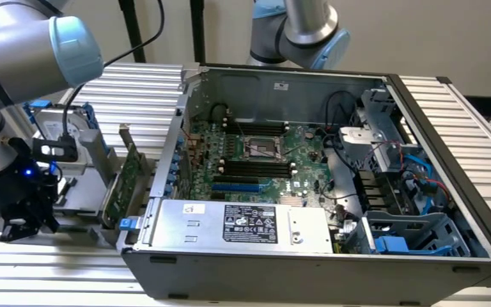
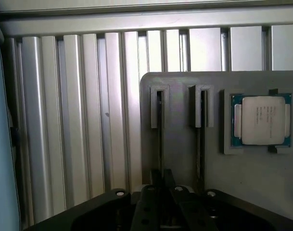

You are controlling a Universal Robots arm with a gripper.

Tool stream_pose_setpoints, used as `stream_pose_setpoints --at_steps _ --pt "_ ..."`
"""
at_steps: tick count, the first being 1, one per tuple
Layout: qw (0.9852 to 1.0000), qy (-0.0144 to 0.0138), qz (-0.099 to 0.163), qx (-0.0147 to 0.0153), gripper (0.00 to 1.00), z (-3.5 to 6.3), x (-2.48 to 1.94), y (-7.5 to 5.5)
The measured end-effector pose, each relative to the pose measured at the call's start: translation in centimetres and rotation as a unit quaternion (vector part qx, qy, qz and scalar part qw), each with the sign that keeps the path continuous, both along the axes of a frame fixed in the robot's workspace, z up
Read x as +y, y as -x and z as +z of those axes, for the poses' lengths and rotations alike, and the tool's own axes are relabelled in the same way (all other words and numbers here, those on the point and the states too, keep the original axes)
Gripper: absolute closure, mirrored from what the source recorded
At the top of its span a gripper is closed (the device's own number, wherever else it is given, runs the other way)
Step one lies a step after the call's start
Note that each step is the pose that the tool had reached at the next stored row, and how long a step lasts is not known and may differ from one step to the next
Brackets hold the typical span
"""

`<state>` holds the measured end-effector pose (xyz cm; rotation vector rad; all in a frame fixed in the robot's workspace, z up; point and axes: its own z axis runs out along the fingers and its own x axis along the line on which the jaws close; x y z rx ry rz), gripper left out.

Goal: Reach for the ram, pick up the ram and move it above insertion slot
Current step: 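Pick up the ram and move it above insertion slot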

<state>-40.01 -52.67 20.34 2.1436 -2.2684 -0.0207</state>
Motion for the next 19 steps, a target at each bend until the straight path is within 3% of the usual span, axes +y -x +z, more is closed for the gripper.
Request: stream_pose_setpoints --at_steps 4,19 --pt "1.0 0.0001 0.0 0.0002 0.86 1.17 0.0 0.0" --pt "0.9999 -0.0007 0.011 0.0009 0.86 7.98 0.0 -0.8"
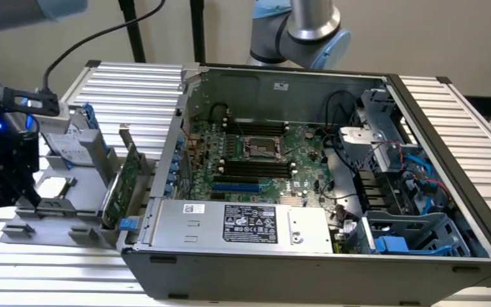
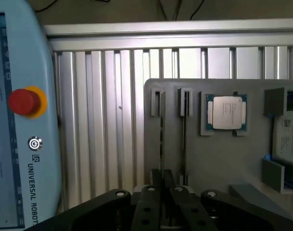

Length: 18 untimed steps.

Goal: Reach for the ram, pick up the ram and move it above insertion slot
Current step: 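Pick up the ram and move it above insertion slot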

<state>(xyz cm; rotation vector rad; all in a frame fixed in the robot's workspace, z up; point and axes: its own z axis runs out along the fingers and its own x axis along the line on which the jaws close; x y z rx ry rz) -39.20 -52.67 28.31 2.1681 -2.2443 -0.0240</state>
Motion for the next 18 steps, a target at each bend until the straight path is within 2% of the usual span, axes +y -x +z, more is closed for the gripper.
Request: stream_pose_setpoints --at_steps 12,18 --pt "0.9999 -0.0046 0.016 0.0 0.86 5.44 0.0 -1.8" --pt "0.9998 -0.0063 0.018 0.001 0.86 8.19 0.0 -4.1"
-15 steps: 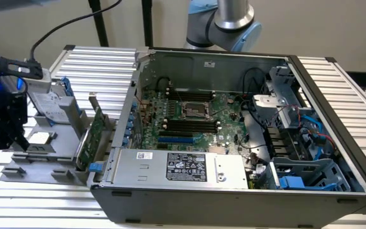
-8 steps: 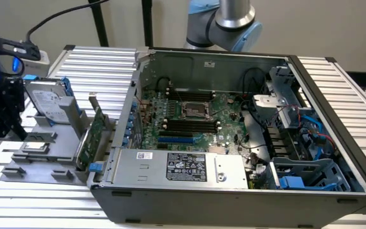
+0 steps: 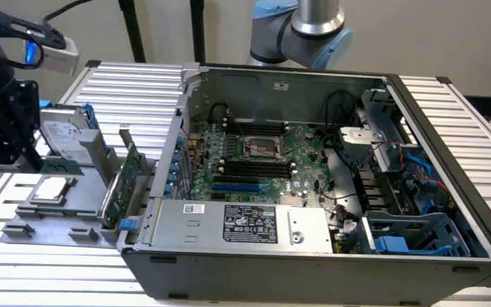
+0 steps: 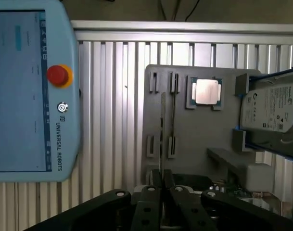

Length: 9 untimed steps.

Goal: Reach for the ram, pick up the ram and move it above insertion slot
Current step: 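Pick up the ram and move it above insertion slot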

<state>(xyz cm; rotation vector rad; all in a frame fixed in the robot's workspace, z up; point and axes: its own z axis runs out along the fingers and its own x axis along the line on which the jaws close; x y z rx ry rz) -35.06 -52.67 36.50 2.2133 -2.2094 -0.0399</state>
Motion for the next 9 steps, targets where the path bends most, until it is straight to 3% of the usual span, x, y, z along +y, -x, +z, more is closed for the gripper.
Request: stream_pose_setpoints --at_steps 9 --pt "1.0 -0.0005 0.0 0.0041 0.86 4.03 0.0 -4.1"
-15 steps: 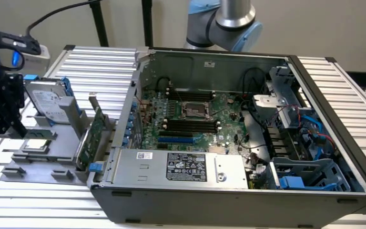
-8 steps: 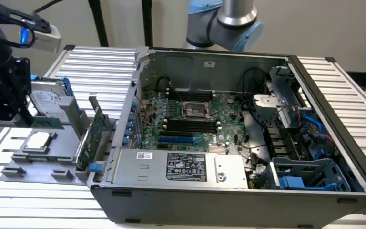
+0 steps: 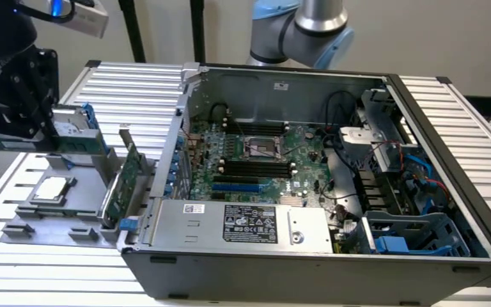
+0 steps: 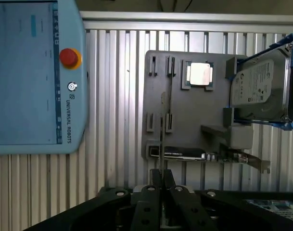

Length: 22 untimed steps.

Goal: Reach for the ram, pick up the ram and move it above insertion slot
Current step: 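Pick up the ram and move it above insertion slot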

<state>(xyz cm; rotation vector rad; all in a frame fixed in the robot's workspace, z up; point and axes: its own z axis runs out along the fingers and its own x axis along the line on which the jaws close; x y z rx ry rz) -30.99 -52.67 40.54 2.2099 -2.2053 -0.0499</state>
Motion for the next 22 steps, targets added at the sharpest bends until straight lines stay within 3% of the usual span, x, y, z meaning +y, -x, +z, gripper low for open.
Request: stream_pose_setpoints --at_steps 8,22 --pt "1.0 0.0 0.0 0.0031 0.86 2.28 0.0 -3.7" --pt "1.0 -0.0001 0.0 0.0036 0.86 3.01 0.11 -10.0"
